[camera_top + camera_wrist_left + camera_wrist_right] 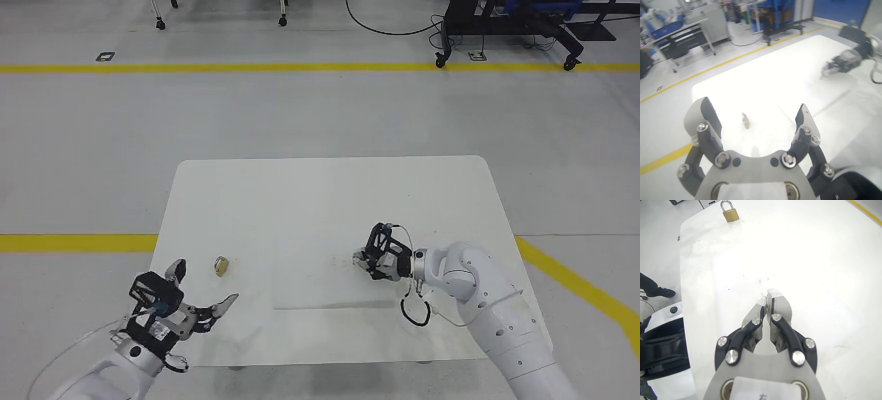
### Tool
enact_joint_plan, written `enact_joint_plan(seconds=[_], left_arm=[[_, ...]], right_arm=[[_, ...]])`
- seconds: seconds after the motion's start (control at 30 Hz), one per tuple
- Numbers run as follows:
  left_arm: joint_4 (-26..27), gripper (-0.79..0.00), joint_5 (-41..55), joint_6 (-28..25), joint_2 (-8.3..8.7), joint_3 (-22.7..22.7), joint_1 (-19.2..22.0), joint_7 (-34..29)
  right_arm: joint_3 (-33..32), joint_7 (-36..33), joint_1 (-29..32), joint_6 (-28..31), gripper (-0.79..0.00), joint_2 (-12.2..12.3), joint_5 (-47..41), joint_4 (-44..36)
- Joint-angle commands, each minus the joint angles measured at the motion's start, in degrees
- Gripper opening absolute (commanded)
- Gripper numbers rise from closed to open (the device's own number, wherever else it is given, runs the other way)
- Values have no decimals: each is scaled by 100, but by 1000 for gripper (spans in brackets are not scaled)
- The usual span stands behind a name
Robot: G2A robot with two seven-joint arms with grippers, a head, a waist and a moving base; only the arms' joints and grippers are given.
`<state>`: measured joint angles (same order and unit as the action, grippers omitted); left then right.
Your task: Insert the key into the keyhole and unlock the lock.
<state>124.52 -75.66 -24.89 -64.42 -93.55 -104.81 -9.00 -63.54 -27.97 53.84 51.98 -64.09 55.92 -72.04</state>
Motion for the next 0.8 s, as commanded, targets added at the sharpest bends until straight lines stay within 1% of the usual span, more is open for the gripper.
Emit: enact_joint_plan(seconds=[0.0,0.07,0.1,0.17,0.27,0.4,0.5,0.57,0.63,0.7,0.77], left_arm=[[193,0,-238,-409,12,417,217,-442],[209,0,-321,-660,7,884,519,-767],[184,0,-439,-612,-6,1110,705,-935],[74,0,-764,-391,-48,1645,1028,-1181],[-304,0,-1215,29,-135,2397,1489,-1425],[-941,0,-1543,639,-258,3032,1993,-1507],[-1258,0,-1694,1044,-320,3233,2182,-1455],[-1353,0,-1648,1176,-336,3235,2197,-1376],[-1396,0,-1538,1187,-335,3160,2172,-1310],[-1427,0,-1368,1055,-327,3085,2156,-1294],[-1452,0,-1225,896,-321,3036,2158,-1283]], right_arm=[[48,26,-44,9,-785,-10,-81,61],[94,55,-86,46,-785,-22,-213,139],[114,58,-114,52,-785,-27,-266,180],[155,57,-168,73,-785,-37,-364,259],[213,44,-240,128,-785,-46,-476,359],[267,31,-298,175,-785,-47,-542,420],[246,70,-306,126,-785,-37,-584,425],[117,296,-248,211,-785,-10,-749,381],[-69,652,-120,602,-785,37,-1030,319],[-102,960,62,602,-785,88,-1368,75],[-43,1117,194,602,-785,161,-1738,-119]])
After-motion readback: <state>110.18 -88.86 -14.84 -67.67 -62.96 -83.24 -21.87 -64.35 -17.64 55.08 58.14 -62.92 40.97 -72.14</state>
